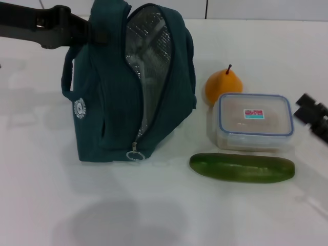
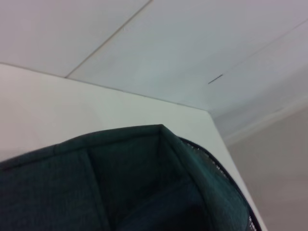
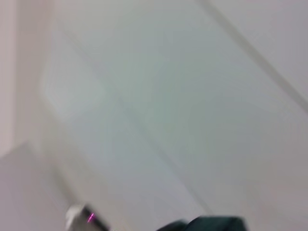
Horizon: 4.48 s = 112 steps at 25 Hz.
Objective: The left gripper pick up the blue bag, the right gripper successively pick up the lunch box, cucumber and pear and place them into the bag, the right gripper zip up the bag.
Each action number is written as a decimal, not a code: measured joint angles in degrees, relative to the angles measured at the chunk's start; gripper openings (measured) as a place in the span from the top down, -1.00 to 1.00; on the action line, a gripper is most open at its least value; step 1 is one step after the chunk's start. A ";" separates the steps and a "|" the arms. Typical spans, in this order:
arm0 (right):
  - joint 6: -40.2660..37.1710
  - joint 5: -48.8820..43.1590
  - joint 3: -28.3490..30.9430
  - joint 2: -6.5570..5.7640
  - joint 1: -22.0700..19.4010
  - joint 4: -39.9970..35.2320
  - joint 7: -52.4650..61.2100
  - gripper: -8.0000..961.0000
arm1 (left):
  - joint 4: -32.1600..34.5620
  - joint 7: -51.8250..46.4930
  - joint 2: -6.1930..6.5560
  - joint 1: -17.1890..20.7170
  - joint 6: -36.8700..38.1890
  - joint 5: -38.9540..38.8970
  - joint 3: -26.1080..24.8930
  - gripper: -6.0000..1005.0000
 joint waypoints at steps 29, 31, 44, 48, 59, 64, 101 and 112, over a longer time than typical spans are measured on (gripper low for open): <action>21.90 11.87 -1.21 0.66 1.31 7.25 36.59 -0.60 | 0.00 0.69 -0.14 -0.90 0.09 -0.11 0.12 0.90; 23.40 11.40 -2.13 0.81 1.60 6.32 37.39 -0.60 | -0.01 0.70 -0.19 -1.13 0.07 -0.11 0.12 0.90; 28.42 11.45 -7.88 0.88 2.09 -0.19 40.95 -0.59 | 0.00 0.71 -0.43 -1.38 -0.03 -0.04 0.82 0.90; 28.29 11.50 -8.05 0.88 2.12 -1.07 41.01 -0.59 | 0.00 0.72 -0.44 -1.38 0.01 -0.04 0.82 0.90; 27.65 11.58 -8.09 0.88 2.13 -1.79 41.02 -0.58 | 0.00 0.77 -0.44 -1.37 0.06 -0.04 0.91 0.90; 27.74 11.15 -8.30 0.80 2.49 -1.71 41.02 -0.52 | 0.00 1.01 -0.47 -1.37 0.10 -0.05 0.91 0.90; 18.66 14.86 -9.87 0.78 3.09 -1.20 34.96 0.79 | 0.00 2.29 -0.52 -0.93 0.31 -0.58 0.90 0.90; 12.29 19.56 -9.86 0.62 2.89 -0.97 34.94 0.80 | -0.01 2.30 -0.52 -0.67 0.31 -0.59 0.82 0.90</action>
